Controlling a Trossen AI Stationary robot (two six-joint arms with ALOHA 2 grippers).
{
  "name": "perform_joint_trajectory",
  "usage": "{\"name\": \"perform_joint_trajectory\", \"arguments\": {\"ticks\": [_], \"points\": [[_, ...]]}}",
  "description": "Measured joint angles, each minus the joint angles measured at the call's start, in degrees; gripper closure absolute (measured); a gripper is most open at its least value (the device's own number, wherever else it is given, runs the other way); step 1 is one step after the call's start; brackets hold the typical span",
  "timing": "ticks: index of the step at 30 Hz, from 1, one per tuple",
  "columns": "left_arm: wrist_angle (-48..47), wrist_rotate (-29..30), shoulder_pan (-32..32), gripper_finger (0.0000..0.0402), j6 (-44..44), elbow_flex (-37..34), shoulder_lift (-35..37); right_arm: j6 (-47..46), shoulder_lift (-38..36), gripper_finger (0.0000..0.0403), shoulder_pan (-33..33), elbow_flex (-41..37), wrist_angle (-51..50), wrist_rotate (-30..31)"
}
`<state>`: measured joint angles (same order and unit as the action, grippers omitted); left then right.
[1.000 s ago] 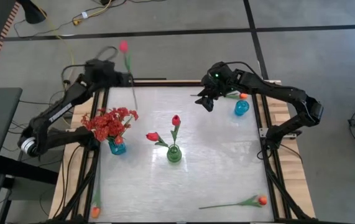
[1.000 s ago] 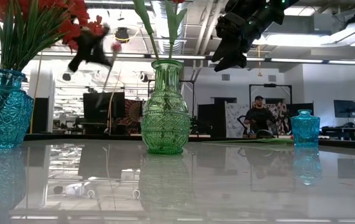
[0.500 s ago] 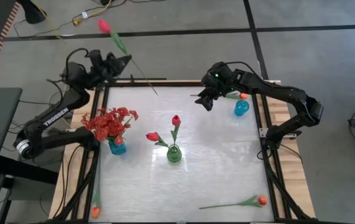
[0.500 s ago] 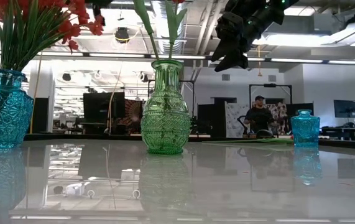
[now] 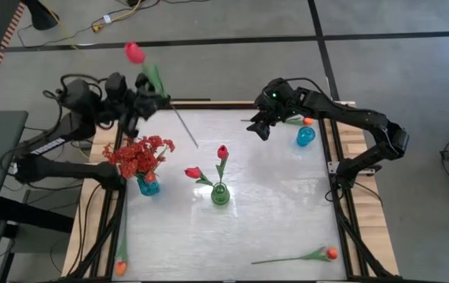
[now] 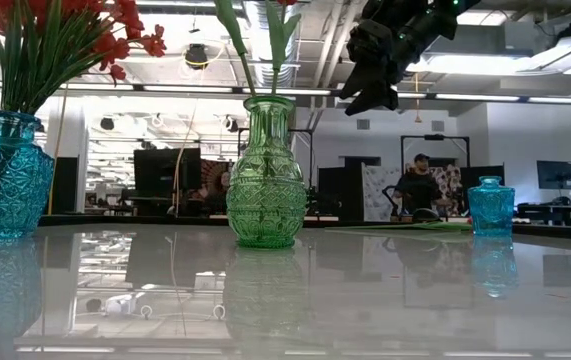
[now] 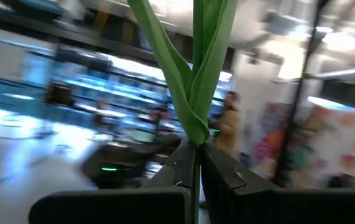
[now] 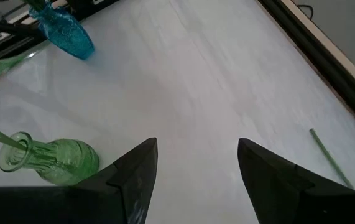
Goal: Sort flowers into vase by color
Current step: Put the pink flower into the green vase
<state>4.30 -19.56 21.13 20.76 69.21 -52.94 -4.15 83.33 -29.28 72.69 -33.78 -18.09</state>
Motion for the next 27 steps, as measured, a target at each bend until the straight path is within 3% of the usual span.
{"name": "perform_joint_trajectory", "arguments": {"ticks": [13, 18, 27], "points": [[0.10, 1.06, -23.42, 0.0401, 0.43, 0.28, -1.68, 4.72, 0.00, 0.0153, 0.04, 0.00, -0.02, -0.07], [-1.19, 5.84, -32.14, 0.0401, 2.16, 0.28, -3.55, 5.65, 0.00, 0.0153, 0.54, 0.00, 0.08, -0.36], [-10.44, 11.31, -42.64, 0.0401, -3.20, 0.24, -6.61, -3.77, 0.00, 0.0153, 4.67, 0.00, 0.11, -0.02]]}}
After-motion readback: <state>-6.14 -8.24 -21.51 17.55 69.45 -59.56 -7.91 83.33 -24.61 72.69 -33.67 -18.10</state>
